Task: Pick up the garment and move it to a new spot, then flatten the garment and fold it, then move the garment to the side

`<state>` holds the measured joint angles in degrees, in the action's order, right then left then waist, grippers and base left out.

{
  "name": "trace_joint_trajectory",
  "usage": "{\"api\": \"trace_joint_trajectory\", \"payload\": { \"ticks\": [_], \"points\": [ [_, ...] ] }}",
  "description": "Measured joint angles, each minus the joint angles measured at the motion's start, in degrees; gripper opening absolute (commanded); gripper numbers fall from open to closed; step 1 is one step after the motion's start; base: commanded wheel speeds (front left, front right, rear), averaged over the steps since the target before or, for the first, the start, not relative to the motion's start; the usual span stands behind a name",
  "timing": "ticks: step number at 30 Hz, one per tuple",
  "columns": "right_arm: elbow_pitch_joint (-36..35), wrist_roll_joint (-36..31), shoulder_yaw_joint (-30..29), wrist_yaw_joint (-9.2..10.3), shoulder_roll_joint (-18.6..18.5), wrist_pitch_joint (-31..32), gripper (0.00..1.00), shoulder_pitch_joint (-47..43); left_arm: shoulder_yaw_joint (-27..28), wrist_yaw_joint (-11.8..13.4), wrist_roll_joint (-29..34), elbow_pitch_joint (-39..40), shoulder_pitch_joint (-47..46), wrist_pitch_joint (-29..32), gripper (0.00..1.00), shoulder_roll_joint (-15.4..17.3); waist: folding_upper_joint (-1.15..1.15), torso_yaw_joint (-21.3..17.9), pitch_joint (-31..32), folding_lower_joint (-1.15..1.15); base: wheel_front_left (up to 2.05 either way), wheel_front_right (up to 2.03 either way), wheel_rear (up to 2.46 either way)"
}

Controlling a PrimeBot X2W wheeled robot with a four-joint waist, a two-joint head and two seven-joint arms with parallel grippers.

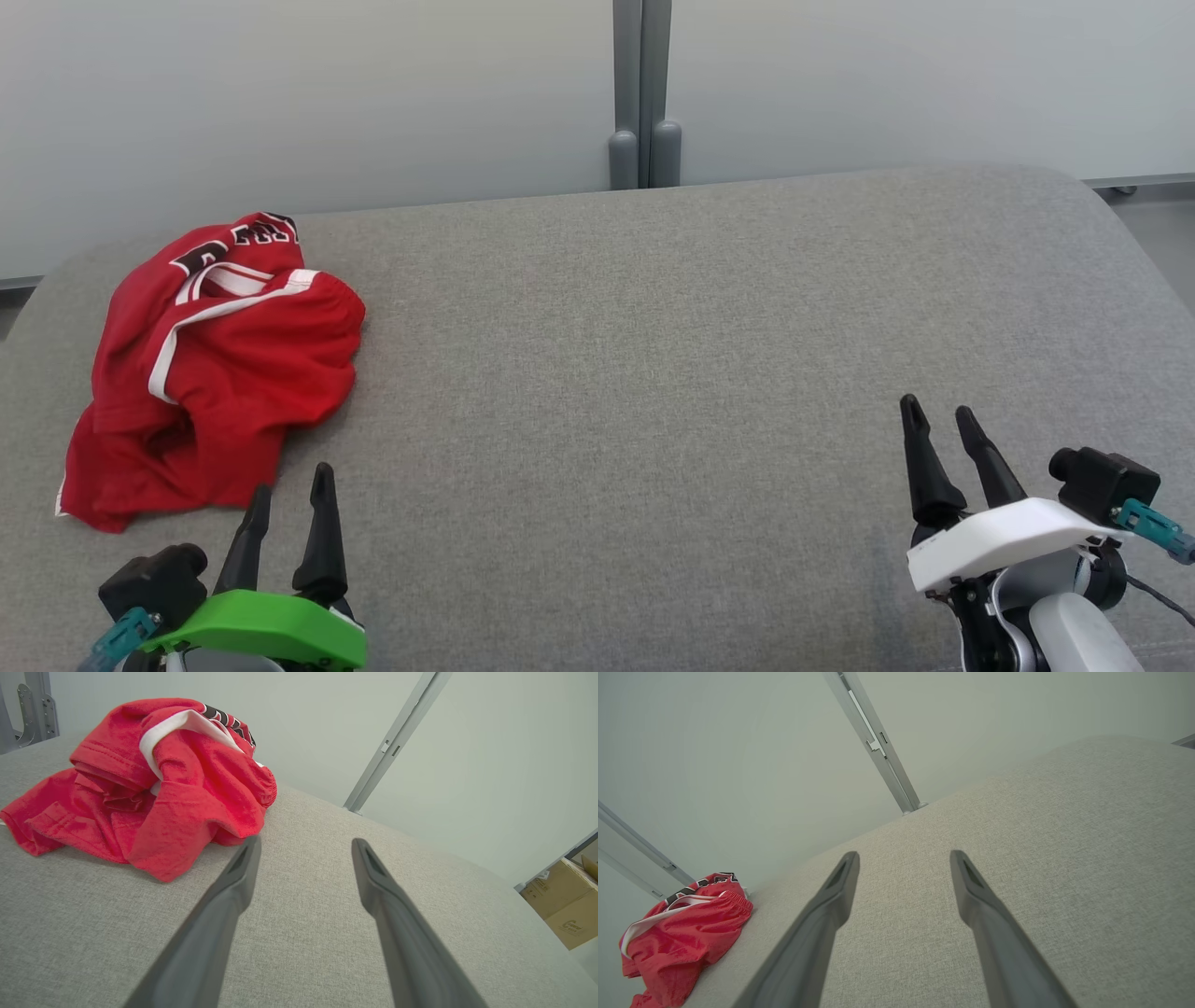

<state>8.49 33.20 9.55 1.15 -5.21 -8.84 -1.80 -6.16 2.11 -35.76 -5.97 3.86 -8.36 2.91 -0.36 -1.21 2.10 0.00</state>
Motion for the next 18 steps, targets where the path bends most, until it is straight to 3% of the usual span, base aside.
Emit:
{"api": "trace_joint_trajectory", "payload": {
  "ticks": [18],
  "points": [
    [-1.60, -13.76, 2.59, 1.56, -0.32, -3.01, 1.00, -0.72, -1.75, 1.52, 11.69, 2.16, 1.43, -3.36, 1.00, 0.03, 0.00, -0.32, 0.57, 0.00, 0.00, 0.00, 0.00]
  ]
}}
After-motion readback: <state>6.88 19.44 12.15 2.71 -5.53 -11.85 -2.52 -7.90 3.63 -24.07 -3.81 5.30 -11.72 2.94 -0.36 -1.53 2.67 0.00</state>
